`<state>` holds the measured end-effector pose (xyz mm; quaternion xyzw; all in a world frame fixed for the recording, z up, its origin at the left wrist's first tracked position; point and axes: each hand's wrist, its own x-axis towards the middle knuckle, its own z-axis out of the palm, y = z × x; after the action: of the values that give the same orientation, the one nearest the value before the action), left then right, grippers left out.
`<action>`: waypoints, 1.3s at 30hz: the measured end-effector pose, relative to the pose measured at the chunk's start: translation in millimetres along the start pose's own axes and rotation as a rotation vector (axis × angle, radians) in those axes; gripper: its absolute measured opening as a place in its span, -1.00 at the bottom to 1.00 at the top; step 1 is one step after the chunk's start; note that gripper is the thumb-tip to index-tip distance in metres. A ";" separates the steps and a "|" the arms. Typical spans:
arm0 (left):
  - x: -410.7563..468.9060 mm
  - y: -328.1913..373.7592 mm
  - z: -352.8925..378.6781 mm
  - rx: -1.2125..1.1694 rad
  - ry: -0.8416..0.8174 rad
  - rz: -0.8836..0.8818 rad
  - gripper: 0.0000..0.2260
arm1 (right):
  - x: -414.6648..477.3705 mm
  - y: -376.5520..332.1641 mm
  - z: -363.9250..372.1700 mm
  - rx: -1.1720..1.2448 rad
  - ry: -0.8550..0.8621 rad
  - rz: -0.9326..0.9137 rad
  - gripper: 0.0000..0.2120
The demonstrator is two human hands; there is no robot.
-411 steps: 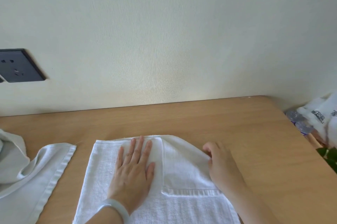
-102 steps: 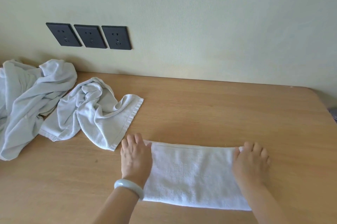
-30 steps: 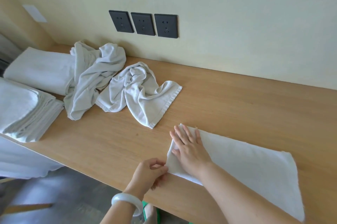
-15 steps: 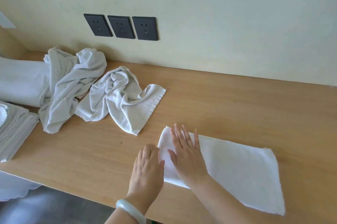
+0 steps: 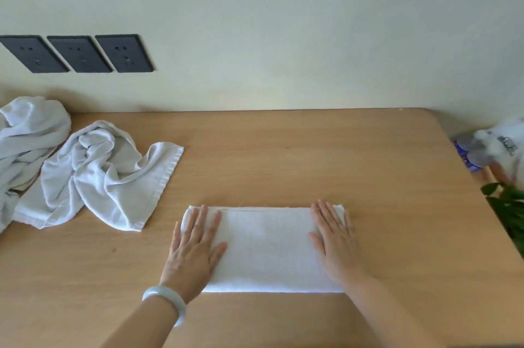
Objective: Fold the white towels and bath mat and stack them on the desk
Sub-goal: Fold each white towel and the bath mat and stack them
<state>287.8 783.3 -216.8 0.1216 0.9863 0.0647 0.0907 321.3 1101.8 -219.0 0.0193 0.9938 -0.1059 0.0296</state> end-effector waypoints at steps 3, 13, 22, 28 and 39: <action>-3.5 3.0 -23.3 -0.221 0.010 -0.237 -0.36 | -11.9 5.7 -14.3 0.124 0.101 0.330 -0.45; 1.9 -10.7 -62.2 -0.829 -0.296 -0.747 -0.57 | -5.1 15.3 -55.3 0.884 -0.391 0.853 -0.69; -23.9 -41.7 -100.4 -1.255 -0.042 -0.622 -0.90 | 16.3 -64.0 -112.2 0.983 -0.217 0.466 -0.86; -58.3 -120.6 -166.8 -1.259 0.154 -0.591 -0.88 | 42.1 -175.9 -139.4 0.993 -0.155 0.314 -0.97; -185.4 -359.0 -229.9 -1.184 0.370 -0.671 -0.84 | 30.4 -452.7 -120.6 1.063 -0.192 0.043 -0.94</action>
<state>338.0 367.0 -16.0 -0.2721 0.7687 0.5787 -0.0127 264.2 686.1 -8.4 0.0424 0.7955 -0.5946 0.1088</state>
